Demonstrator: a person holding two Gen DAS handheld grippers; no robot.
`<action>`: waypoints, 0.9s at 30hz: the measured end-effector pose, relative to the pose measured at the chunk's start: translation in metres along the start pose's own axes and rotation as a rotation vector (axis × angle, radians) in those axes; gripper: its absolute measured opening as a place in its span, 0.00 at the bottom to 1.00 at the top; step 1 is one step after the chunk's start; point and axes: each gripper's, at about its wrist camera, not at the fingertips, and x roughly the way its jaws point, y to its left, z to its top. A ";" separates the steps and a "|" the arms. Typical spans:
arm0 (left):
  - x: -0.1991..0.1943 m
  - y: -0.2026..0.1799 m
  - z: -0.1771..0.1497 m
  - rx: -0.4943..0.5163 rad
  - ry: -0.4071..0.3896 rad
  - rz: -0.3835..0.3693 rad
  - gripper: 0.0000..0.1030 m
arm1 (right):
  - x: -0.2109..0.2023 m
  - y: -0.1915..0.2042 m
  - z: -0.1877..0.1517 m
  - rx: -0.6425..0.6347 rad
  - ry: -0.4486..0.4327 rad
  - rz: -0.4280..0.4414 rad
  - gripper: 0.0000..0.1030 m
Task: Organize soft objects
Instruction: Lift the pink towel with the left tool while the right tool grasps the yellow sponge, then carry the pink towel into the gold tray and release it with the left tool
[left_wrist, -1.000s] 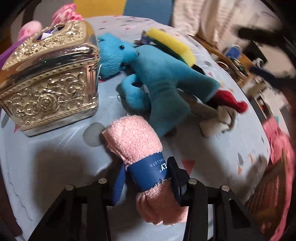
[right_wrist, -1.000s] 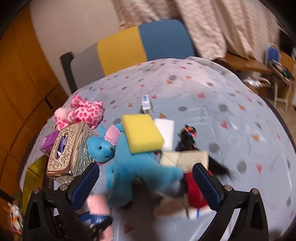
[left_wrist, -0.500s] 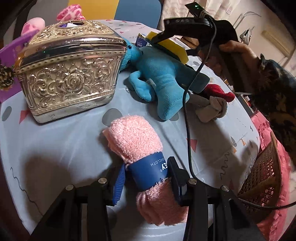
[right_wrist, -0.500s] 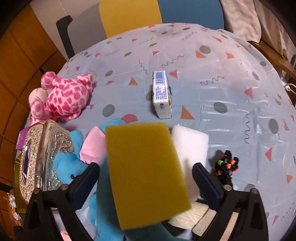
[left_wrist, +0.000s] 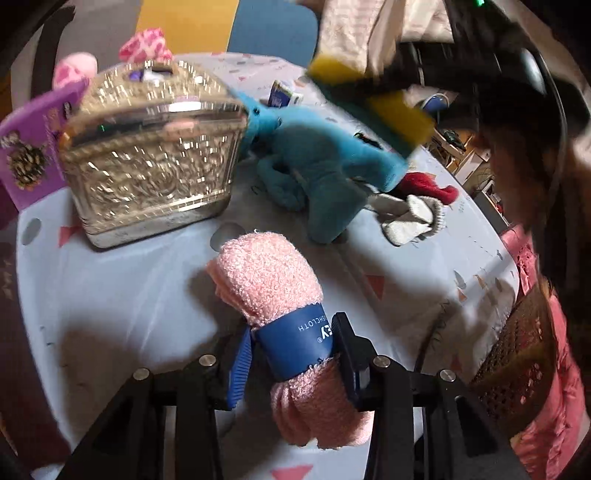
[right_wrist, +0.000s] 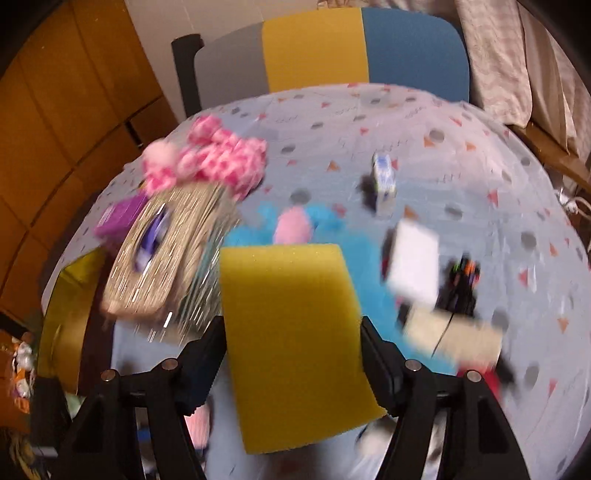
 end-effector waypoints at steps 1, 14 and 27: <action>-0.006 -0.001 -0.001 0.009 -0.008 0.001 0.41 | 0.001 0.005 -0.013 0.003 0.011 0.004 0.68; -0.115 0.043 -0.011 -0.128 -0.181 0.039 0.41 | 0.040 0.053 -0.093 -0.071 0.165 -0.055 0.68; -0.153 0.201 -0.006 -0.403 -0.177 0.245 0.41 | 0.057 0.066 -0.106 -0.147 0.207 -0.136 0.68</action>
